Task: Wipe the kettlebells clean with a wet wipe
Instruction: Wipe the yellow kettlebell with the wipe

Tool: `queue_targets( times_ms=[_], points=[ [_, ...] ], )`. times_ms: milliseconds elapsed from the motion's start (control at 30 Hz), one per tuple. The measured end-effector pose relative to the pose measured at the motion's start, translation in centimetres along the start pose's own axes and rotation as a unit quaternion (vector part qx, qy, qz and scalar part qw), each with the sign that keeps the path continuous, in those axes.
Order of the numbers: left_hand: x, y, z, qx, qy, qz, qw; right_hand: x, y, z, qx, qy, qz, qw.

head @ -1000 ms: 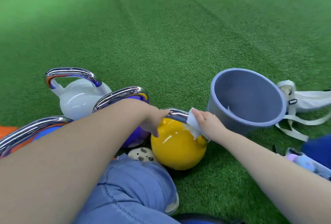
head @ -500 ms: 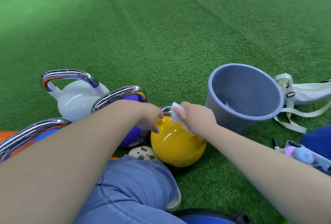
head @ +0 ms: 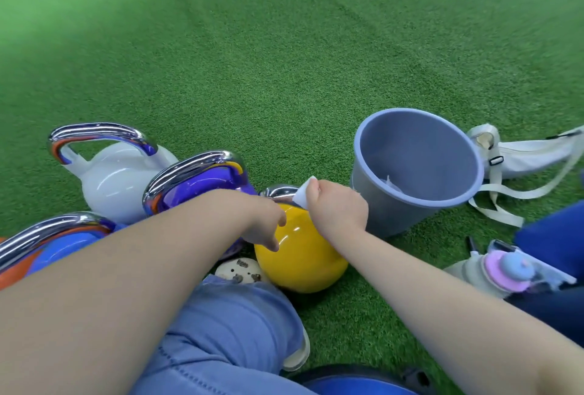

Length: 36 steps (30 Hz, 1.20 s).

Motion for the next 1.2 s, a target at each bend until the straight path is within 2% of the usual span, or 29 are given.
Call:
queue_targets(
  times_ms=[67,133,200,267,333,400,500,533,567,600,667,767,867,933,1067,1200],
  points=[
    [-0.5,-0.4,0.9,-0.007,-0.017,-0.005,1.000,-0.1,-0.3,2.2,-0.017,-0.075,0.046,0.996],
    [-0.9,-0.7,1.7,-0.017,-0.022,0.000,1.000,-0.2,-0.4,4.9,-0.060,-0.179,0.038,0.981],
    [-1.1,-1.1,2.2,-0.027,-0.017,0.011,0.999,-1.4,-0.6,7.7,-0.132,-0.320,0.023,0.938],
    [-1.6,-1.4,2.4,-0.029,-0.016,0.015,0.999,-1.9,-0.4,8.4,-0.168,-0.382,0.025,0.908],
    [-1.9,-1.7,2.4,-0.021,-0.021,0.012,0.999,-2.3,-0.3,8.9,-0.206,-0.382,0.059,0.899],
    [-1.7,-1.7,2.5,-0.007,-0.016,0.001,1.000,-2.6,-0.2,8.3,-0.189,-0.331,0.061,0.922],
    [-1.0,-1.9,3.6,0.011,-0.017,-0.013,1.000,-3.3,-0.3,8.7,-0.199,-0.400,0.059,0.892],
    [-0.6,-2.0,4.2,0.021,-0.021,-0.016,0.999,-3.2,-0.4,8.9,-0.191,-0.365,0.048,0.910],
    [-0.2,-2.2,4.8,0.030,-0.018,-0.019,0.999,-3.1,-0.5,9.2,-0.188,-0.374,0.046,0.907],
    [0.2,-2.3,5.4,0.032,-0.002,-0.019,0.999,-2.8,-0.5,9.5,-0.190,-0.399,0.047,0.896],
    [0.4,-3.1,6.6,0.041,0.071,-0.014,0.997,-2.9,-0.1,10.0,-0.238,-0.485,0.041,0.841],
    [-2.4,-4.2,8.9,0.083,0.195,0.016,0.977,-3.3,0.7,9.9,-0.245,-0.507,0.010,0.826],
    [-6.2,-4.6,11.6,0.096,0.251,-0.008,0.963,-3.2,1.6,9.9,-0.249,-0.546,-0.004,0.800],
    [-7.0,-4.5,12.1,0.089,0.291,0.012,0.952,-3.6,2.7,10.5,-0.265,-0.565,-0.017,0.781],
    [-6.4,-4.1,10.6,0.093,0.421,0.100,0.897,-5.4,5.4,11.2,-0.284,-0.544,-0.057,0.787],
    [-6.6,-4.1,10.8,0.060,0.496,0.131,0.856,-5.5,5.0,11.4,-0.337,-0.519,-0.076,0.782]
  ],
)
Point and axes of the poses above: each hand's wrist, its own y-axis away from the middle knuckle, its own x-axis out of the back of the hand, z = x × y, the point moved 5 cm from there along -y, towards the middle knuckle, and after that the axes turned 1 degree about y, right-handed, at the moved point
